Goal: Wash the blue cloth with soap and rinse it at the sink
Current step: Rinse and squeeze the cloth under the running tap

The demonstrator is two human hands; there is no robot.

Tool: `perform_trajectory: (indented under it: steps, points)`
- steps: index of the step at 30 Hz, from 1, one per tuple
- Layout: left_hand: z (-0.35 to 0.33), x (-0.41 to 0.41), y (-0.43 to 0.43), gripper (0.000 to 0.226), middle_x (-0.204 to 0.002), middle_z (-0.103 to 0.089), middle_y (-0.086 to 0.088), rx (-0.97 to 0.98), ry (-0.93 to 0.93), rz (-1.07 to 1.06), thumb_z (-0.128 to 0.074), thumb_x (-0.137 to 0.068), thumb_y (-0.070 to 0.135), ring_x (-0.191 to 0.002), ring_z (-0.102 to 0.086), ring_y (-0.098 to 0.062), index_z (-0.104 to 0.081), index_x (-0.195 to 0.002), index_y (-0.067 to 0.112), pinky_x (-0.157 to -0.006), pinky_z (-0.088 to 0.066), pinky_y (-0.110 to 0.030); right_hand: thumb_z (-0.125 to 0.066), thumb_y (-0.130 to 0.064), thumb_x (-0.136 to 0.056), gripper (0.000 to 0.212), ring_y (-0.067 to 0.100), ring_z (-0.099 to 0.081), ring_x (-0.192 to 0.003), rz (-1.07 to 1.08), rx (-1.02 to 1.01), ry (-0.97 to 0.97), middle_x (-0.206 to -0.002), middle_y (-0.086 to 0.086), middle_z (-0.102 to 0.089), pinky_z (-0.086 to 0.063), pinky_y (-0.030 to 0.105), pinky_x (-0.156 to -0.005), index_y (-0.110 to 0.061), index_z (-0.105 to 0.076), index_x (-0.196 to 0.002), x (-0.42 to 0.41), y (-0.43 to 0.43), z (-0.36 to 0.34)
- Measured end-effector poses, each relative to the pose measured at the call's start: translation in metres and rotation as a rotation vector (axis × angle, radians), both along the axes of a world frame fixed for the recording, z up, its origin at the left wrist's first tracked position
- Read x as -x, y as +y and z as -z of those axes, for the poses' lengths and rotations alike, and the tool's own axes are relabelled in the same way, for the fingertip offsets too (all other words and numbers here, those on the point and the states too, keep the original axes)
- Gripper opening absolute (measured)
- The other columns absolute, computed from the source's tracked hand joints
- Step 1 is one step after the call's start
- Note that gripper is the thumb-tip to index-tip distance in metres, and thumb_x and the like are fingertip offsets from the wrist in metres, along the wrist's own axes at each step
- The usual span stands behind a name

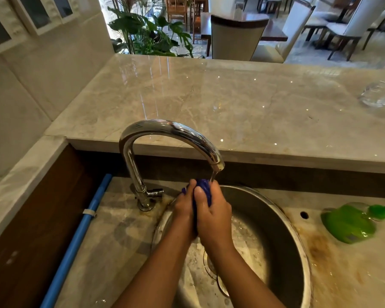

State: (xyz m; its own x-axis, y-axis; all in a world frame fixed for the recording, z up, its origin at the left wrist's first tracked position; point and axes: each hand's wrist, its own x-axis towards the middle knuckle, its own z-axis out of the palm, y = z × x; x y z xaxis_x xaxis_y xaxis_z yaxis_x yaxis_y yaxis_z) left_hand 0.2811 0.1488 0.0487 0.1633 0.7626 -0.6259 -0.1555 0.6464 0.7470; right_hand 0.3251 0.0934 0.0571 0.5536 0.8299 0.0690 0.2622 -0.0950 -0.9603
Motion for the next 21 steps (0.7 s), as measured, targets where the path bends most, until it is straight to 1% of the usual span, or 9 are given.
perform_trajectory:
  steps: [2, 5, 7, 9, 12, 13, 15, 17, 21]
  points:
    - [0.0, -0.001, -0.011, 0.037, -0.075, -0.068, -0.01, 0.058, -0.077, 0.024, -0.051, -0.099, 0.041, -0.064, -0.068, -0.019, -0.065, -0.087, 0.009, -0.058, -0.053, -0.027, -0.048, -0.034, -0.101, 0.014, 0.006, -0.062, -0.067, 0.053, 0.07, -0.132, -0.077, -0.007, -0.063, -0.053, 0.025, -0.06, -0.022, -0.055, -0.096, -0.002, 0.01, 0.008]
    - [0.003, 0.006, -0.019, 0.033, -0.094, -0.077, -0.012, 0.035, -0.169, 0.074, -0.057, -0.096, 0.041, -0.089, -0.074, -0.029, -0.069, -0.106, 0.012, -0.077, -0.057, -0.041, -0.044, -0.032, -0.103, 0.017, 0.014, -0.062, -0.068, 0.138, 0.193, -0.123, -0.078, -0.001, -0.063, -0.054, 0.035, -0.061, -0.018, -0.053, -0.098, -0.025, 0.022, 0.025]
    - [0.005, 0.01, -0.021, 0.026, -0.1, -0.077, -0.011, -0.023, -0.175, 0.134, -0.063, -0.094, 0.029, -0.092, -0.074, -0.027, -0.066, -0.114, 0.013, -0.079, -0.058, -0.042, -0.045, -0.032, -0.103, 0.018, 0.02, -0.063, -0.073, 0.162, 0.232, -0.075, -0.081, 0.0, -0.062, -0.052, 0.032, -0.061, -0.016, -0.053, -0.1, -0.038, 0.023, 0.034]
    - [0.006, 0.012, -0.018, 0.033, -0.108, -0.075, -0.01, -0.047, -0.146, 0.122, -0.067, -0.091, 0.022, -0.095, -0.073, -0.028, -0.06, -0.122, 0.013, -0.08, -0.059, -0.043, -0.045, -0.032, -0.103, 0.019, 0.019, -0.063, -0.07, 0.196, 0.192, -0.023, -0.079, 0.001, -0.062, -0.048, 0.026, -0.056, -0.016, -0.054, -0.097, -0.043, 0.017, 0.03]
    - [0.01, 0.011, -0.001, 0.032, -0.108, -0.071, -0.01, -0.03, -0.053, -0.008, -0.067, -0.091, 0.034, -0.097, -0.07, -0.031, -0.059, -0.117, 0.016, -0.086, -0.058, -0.049, -0.048, -0.028, -0.103, 0.017, 0.005, -0.058, -0.059, 0.17, 0.019, 0.06, -0.074, -0.001, -0.062, -0.047, 0.018, -0.051, -0.018, -0.055, -0.091, -0.031, 0.003, 0.009]
    - [0.01, 0.008, 0.003, 0.031, -0.102, -0.071, -0.01, -0.032, -0.013, -0.007, -0.064, -0.092, 0.037, -0.092, -0.07, -0.029, -0.061, -0.112, 0.014, -0.084, -0.059, -0.045, -0.05, -0.026, -0.102, 0.016, 0.002, -0.057, -0.059, 0.124, -0.033, 0.065, -0.073, -0.003, -0.062, -0.047, 0.017, -0.052, -0.018, -0.056, -0.09, -0.022, -0.001, 0.001]
    - [0.004, -0.001, 0.003, 0.027, -0.079, -0.065, -0.008, -0.015, 0.002, 0.036, -0.054, -0.099, 0.033, -0.07, -0.065, -0.021, -0.06, -0.091, 0.008, -0.063, -0.057, -0.026, -0.051, -0.028, -0.101, 0.017, 0.003, -0.059, -0.062, 0.039, -0.07, -0.002, -0.073, -0.006, -0.061, -0.047, 0.017, -0.055, -0.018, -0.056, -0.089, -0.005, -0.003, -0.004]
    - [-0.001, -0.01, -0.006, 0.032, -0.068, -0.058, -0.008, 0.056, -0.057, 0.081, -0.045, -0.103, 0.029, -0.058, -0.06, -0.017, -0.056, -0.081, 0.008, -0.051, -0.049, -0.02, -0.046, -0.038, -0.099, 0.023, 0.007, -0.058, -0.061, 0.062, -0.045, -0.16, -0.071, -0.007, -0.06, -0.048, 0.023, -0.054, -0.019, -0.053, -0.087, -0.004, 0.005, 0.002]
    - [0.014, -0.009, -0.019, 0.044, -0.111, -0.073, -0.016, 0.094, -0.22, 0.063, -0.065, -0.089, 0.04, -0.098, -0.072, -0.031, -0.06, -0.123, 0.012, -0.076, -0.058, -0.041, -0.042, -0.037, -0.101, 0.023, 0.014, -0.061, -0.062, 0.145, 0.106, -0.187, -0.073, -0.003, -0.061, -0.054, 0.036, -0.056, -0.019, -0.053, -0.092, -0.041, 0.022, 0.022]
